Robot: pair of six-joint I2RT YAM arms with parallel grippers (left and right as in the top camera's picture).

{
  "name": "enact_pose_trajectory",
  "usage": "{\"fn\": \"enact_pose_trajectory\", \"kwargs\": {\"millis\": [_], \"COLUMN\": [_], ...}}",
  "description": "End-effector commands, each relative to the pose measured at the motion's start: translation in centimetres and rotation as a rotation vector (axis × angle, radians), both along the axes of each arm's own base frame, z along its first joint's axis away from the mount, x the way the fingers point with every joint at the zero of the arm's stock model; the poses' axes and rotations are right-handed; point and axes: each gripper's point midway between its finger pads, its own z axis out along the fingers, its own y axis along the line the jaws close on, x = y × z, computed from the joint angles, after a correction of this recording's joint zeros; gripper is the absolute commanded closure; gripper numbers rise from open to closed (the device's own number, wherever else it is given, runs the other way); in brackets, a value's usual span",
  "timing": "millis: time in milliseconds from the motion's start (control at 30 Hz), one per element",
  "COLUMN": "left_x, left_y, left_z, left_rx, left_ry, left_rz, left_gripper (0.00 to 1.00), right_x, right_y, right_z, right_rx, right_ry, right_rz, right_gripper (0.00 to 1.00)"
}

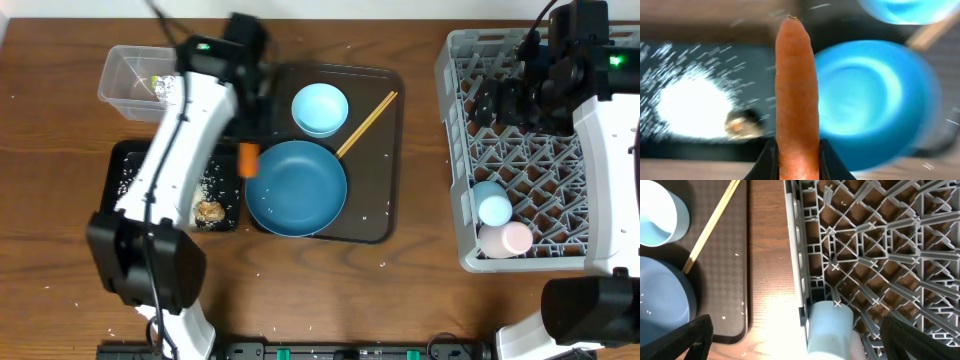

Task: Sort waste into correct bins and load items into the dishwasher rack
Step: 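Drop the carrot onto the black tray with the left gripper, then grasp the small blue bowl with the right gripper and lift it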

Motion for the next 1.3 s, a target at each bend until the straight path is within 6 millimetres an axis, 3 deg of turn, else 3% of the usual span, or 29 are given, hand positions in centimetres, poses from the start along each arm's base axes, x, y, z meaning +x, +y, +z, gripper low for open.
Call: {"fn": "enact_pose_trajectory", "kwargs": {"millis": [0,133,300,400,500,567,667,867,1067,1267], "left_x": [-1.4,-3.1,-3.9,-4.0,-3.8,-3.7,-3.2,-1.5,-0.2,0.7], "left_y": [4.8,8.6,10.7,11.0,11.0,10.6,9.9,10.0,9.8,5.7], "left_z": [-3.1,-7.8,-12.3,-13.2,-13.1,-12.9,-11.9,-7.4,-1.7,4.1], "left_rx": [0.053,0.048,-0.005,-0.023,-0.024,-0.046,-0.089,-0.095,-0.107,-0.134], "left_ry": [0.097,0.154,0.136,0.127,0.123,0.122,0.118,0.049,-0.097,-0.309], "left_rz": [0.154,0.305,0.414,0.432,0.433,0.429,0.421,0.411,0.391,0.215], "left_gripper": [0.94,0.94,0.94,0.92,0.74,0.69,0.65,0.48,0.46,0.41], "right_x": [-0.1,0.2,0.2,0.2,0.3,0.4,0.9,2.6,5.4,9.5], "right_y": [0.5,0.5,0.5,0.5,0.5,0.8,1.7,4.4,9.4,16.0], "right_z": [0.2,0.3,0.3,0.3,0.3,0.4,0.7,1.7,3.2,2.2], "right_rx": [0.007,0.007,0.007,0.007,0.008,0.017,0.045,0.090,0.141,0.197], "right_ry": [-0.008,-0.018,-0.021,-0.021,-0.023,-0.030,-0.055,-0.141,-0.283,-0.392], "right_rz": [0.004,0.004,0.004,0.004,0.004,0.010,0.032,0.098,0.217,0.292], "right_gripper": [0.01,0.01,0.01,0.01,0.01,0.01,0.01,0.01,0.01,0.01]}}
